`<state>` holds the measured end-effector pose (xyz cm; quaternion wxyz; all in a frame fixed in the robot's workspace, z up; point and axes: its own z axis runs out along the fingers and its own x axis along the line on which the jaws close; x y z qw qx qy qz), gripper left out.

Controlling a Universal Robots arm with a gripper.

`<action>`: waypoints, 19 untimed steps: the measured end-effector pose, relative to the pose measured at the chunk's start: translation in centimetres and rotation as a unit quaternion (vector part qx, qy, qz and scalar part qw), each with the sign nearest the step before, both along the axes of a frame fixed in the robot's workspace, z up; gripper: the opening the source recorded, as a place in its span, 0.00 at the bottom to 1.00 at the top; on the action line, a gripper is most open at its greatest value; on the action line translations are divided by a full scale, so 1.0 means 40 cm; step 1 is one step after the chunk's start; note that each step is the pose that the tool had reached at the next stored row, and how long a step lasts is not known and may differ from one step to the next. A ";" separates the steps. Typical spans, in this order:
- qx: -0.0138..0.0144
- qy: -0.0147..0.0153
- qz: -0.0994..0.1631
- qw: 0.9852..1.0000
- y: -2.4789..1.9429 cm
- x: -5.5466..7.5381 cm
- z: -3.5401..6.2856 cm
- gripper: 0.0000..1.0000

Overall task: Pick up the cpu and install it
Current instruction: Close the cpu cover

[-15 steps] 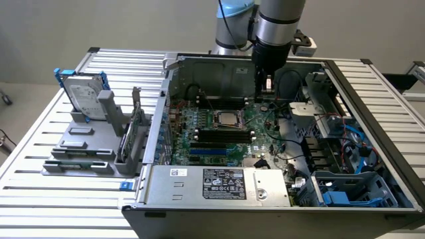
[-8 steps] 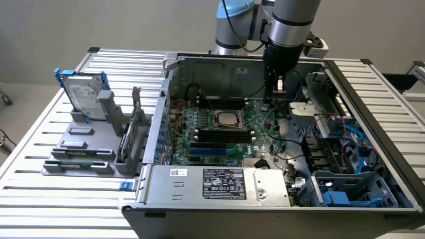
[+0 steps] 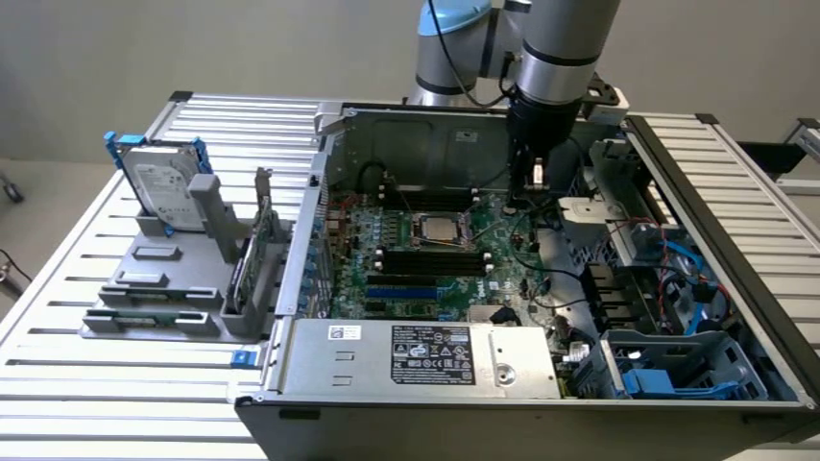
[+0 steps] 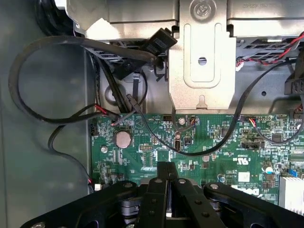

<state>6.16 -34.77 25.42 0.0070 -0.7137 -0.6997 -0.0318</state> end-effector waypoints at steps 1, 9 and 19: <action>0.000 0.000 0.000 1.000 0.000 0.000 -0.004 0.11; 0.001 0.000 0.000 1.000 -0.001 0.000 -0.039 0.11; 0.004 0.022 0.000 1.000 -0.004 -0.013 -0.026 0.11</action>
